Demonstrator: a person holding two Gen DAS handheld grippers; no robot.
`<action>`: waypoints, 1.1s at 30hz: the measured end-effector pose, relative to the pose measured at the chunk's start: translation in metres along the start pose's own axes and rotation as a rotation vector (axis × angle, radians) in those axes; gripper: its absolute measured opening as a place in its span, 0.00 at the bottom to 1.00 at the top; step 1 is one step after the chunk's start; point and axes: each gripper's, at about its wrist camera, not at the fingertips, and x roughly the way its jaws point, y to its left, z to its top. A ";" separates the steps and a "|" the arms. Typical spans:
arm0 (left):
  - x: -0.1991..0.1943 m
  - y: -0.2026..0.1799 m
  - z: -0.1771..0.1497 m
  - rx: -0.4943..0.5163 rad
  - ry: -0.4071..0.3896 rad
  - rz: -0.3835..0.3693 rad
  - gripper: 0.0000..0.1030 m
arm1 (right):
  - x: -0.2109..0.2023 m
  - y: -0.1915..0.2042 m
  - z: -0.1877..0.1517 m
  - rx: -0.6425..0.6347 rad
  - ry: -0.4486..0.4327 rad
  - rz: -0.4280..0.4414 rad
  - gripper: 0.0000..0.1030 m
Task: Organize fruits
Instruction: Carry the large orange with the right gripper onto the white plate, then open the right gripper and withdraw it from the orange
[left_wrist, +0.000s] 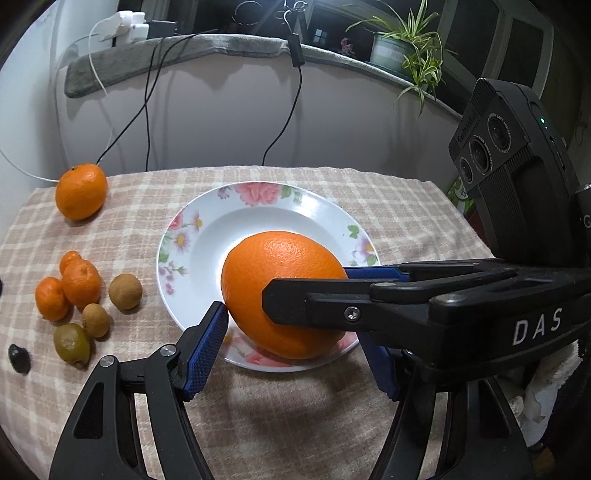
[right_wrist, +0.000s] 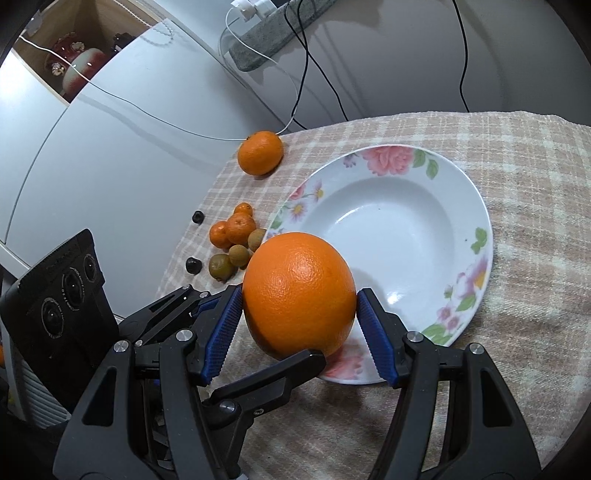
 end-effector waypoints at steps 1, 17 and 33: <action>-0.001 0.000 0.000 0.004 -0.009 0.002 0.68 | 0.001 0.000 0.000 -0.002 0.001 -0.008 0.65; -0.018 0.016 -0.005 -0.033 -0.052 0.037 0.68 | -0.032 0.009 -0.002 -0.058 -0.146 -0.116 0.65; -0.043 0.038 -0.031 -0.072 -0.079 0.092 0.68 | -0.037 0.037 -0.016 -0.190 -0.200 -0.181 0.65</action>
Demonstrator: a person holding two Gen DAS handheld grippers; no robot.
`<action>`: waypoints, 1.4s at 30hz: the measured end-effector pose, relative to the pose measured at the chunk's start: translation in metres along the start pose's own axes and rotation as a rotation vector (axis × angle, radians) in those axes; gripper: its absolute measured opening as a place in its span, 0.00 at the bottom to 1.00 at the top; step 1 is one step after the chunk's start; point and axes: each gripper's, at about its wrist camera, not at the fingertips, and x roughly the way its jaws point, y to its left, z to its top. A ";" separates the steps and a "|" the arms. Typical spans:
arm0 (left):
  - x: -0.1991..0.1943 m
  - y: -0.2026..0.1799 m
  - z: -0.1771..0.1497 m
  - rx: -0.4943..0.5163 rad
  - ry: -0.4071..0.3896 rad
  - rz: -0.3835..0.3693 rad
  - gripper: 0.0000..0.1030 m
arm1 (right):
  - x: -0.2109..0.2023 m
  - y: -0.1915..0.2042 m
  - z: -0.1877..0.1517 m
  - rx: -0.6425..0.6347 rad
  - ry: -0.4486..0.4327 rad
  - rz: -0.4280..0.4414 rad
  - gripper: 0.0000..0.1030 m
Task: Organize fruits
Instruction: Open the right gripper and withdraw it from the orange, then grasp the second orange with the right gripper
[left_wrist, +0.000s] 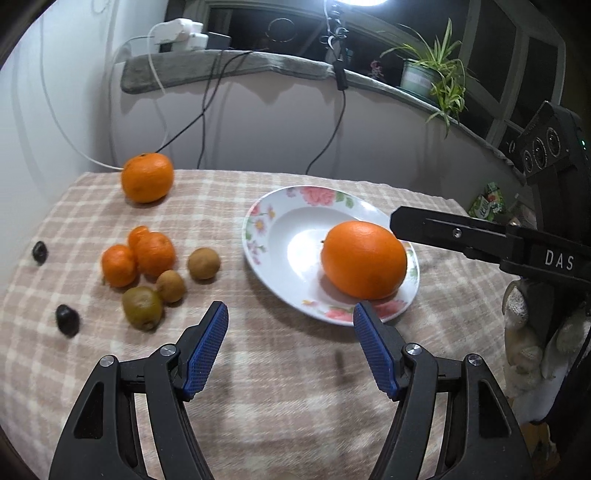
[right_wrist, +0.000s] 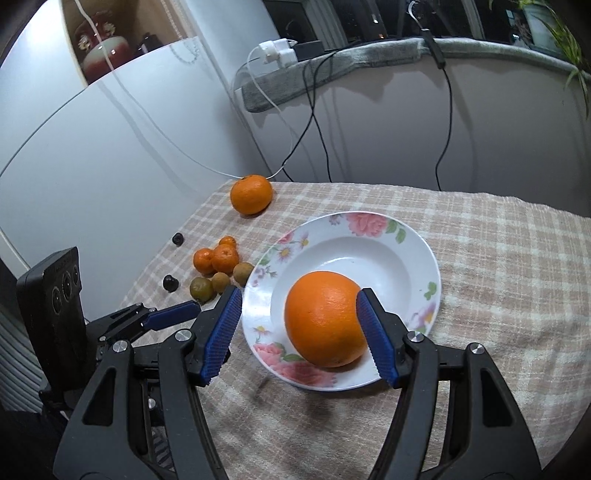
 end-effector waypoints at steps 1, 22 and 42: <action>-0.002 0.002 -0.001 -0.006 -0.002 0.003 0.68 | 0.000 0.003 0.000 -0.007 0.000 0.003 0.65; -0.023 0.088 0.004 -0.116 -0.024 0.115 0.70 | 0.030 0.030 0.029 -0.055 0.045 0.013 0.82; 0.026 0.151 0.088 -0.157 0.007 0.018 0.78 | 0.145 0.026 0.122 0.105 0.279 0.121 0.86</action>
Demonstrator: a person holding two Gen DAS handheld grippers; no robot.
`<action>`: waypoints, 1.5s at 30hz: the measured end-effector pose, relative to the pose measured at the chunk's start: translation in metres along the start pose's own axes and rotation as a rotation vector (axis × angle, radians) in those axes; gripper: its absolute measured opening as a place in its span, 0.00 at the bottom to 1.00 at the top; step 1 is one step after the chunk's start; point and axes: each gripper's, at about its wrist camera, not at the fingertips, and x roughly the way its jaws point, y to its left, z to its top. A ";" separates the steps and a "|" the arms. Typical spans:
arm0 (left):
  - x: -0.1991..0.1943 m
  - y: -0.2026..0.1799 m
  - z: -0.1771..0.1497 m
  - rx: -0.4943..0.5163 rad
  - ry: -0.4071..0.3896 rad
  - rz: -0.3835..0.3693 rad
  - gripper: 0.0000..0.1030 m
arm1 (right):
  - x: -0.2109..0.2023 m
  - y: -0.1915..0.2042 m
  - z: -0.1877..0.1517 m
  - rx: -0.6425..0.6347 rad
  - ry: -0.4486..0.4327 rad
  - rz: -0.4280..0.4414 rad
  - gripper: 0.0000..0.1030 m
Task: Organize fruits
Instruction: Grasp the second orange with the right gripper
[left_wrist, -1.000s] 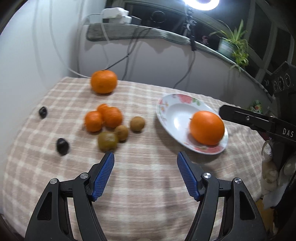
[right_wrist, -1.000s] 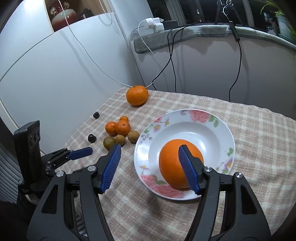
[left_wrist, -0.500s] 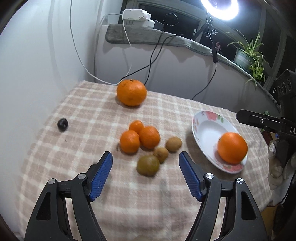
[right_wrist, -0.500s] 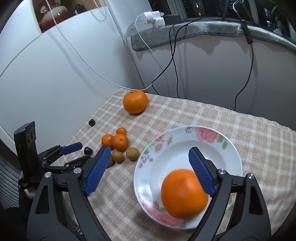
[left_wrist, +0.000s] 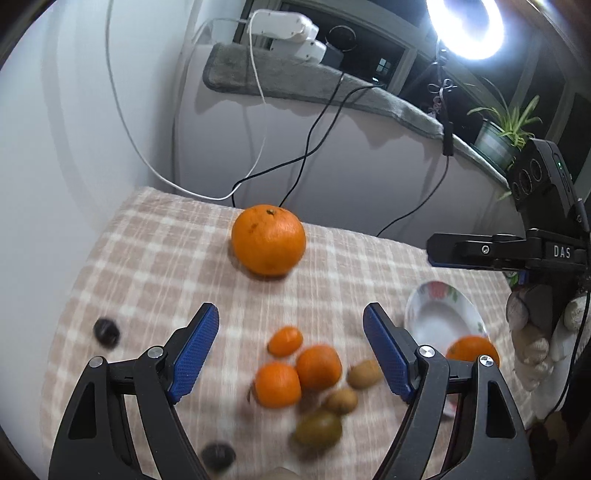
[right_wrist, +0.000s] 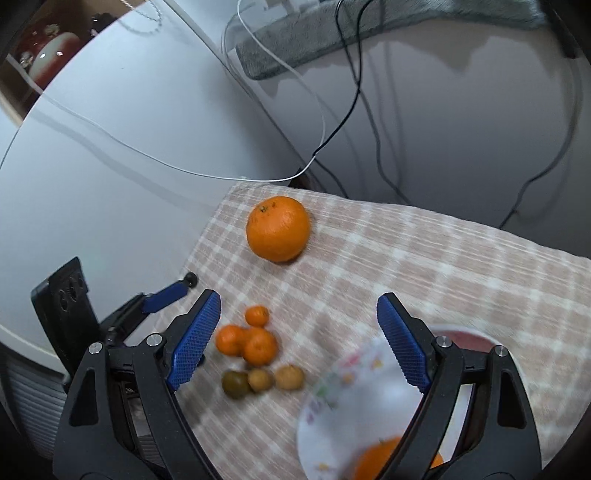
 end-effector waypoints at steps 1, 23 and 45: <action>0.006 0.002 0.004 -0.006 0.008 -0.007 0.78 | 0.009 0.000 0.007 0.015 0.019 0.012 0.86; 0.075 0.027 0.045 -0.058 0.089 -0.039 0.76 | 0.124 0.001 0.061 0.140 0.184 0.053 0.78; 0.074 0.018 0.040 -0.042 0.099 -0.023 0.61 | 0.112 0.007 0.057 0.130 0.170 0.086 0.58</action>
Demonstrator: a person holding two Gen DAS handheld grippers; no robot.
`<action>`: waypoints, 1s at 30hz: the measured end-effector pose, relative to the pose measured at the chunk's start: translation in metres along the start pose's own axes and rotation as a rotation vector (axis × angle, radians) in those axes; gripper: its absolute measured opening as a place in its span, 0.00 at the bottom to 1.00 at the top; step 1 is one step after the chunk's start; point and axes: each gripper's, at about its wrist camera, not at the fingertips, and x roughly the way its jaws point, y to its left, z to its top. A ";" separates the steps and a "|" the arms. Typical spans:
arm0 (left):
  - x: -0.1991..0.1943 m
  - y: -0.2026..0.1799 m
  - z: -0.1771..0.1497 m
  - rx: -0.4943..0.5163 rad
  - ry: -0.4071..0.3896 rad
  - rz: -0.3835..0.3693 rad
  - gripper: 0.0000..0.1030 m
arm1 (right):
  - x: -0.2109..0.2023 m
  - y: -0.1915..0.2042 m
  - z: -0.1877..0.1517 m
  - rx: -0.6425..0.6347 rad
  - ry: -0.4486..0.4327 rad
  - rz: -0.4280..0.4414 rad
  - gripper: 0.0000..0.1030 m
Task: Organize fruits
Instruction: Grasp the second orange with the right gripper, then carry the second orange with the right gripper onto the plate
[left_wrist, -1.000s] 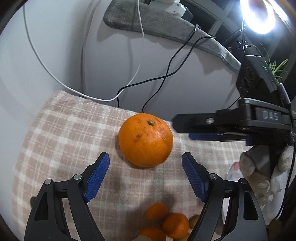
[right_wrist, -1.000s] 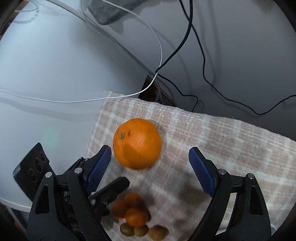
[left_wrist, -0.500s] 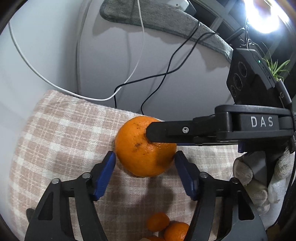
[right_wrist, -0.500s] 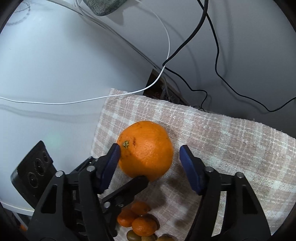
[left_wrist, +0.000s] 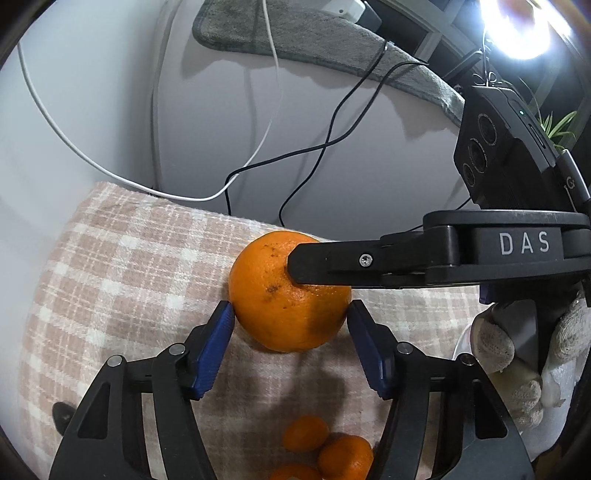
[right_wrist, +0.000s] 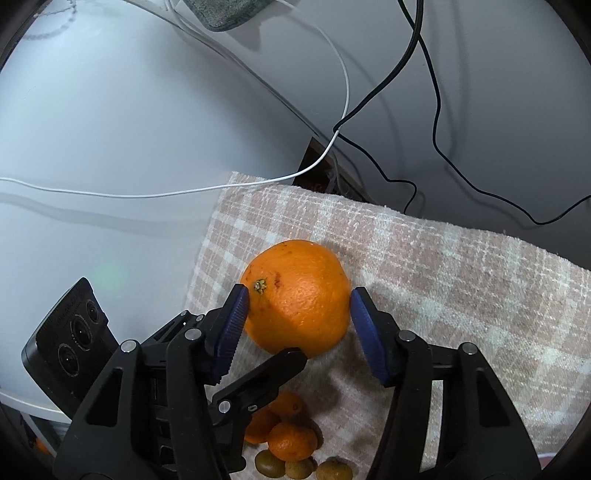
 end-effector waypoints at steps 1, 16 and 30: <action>-0.002 -0.001 -0.001 0.001 -0.003 0.000 0.61 | -0.001 0.000 -0.001 0.001 -0.002 0.002 0.58; -0.030 -0.033 -0.019 0.034 -0.056 -0.037 0.60 | -0.052 0.006 -0.027 -0.027 -0.058 -0.008 0.58; -0.031 -0.092 -0.045 0.104 -0.053 -0.099 0.60 | -0.108 -0.020 -0.080 -0.011 -0.117 -0.034 0.58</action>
